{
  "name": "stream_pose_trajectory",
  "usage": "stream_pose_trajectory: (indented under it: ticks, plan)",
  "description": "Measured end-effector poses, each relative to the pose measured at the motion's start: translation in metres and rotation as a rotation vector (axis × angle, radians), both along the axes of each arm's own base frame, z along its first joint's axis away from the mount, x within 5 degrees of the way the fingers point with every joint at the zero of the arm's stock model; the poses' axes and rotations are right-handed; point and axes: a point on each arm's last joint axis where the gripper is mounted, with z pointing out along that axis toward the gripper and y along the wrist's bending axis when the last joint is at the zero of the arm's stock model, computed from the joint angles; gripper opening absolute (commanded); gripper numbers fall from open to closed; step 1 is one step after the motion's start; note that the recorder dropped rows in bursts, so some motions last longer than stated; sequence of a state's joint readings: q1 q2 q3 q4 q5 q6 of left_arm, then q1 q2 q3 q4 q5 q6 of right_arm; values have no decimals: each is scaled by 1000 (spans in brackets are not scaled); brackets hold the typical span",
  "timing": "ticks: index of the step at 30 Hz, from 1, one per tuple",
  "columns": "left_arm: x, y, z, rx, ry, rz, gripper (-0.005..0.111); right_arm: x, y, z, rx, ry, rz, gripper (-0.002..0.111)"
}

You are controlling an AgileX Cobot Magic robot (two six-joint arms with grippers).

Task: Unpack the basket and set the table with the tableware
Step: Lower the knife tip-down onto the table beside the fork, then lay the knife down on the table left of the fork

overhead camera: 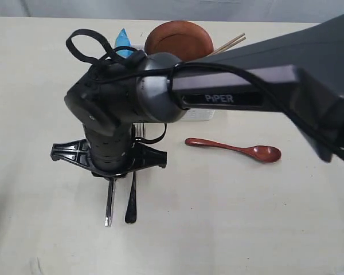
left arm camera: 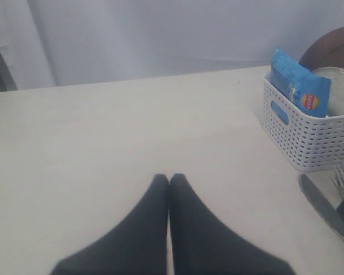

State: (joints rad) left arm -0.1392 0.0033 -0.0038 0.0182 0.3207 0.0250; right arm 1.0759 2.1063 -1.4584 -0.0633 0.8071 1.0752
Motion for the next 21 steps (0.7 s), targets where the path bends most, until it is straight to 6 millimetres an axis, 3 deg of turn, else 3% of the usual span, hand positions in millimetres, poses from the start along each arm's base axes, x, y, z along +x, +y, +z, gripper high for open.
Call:
stream_pose_trajectory:
  ticks: [11, 17, 21]
  plan:
    - [0, 0, 0, 0, 0, 0, 0, -5, -9, -10, 26, -9, 3, 0]
    - [0, 0, 0, 0, 0, 0, 0, -1, -7, 8, 95, -61, 52, 0]
    - [0, 0, 0, 0, 0, 0, 0, 11, -19, 22, 93, -76, 49, 16]
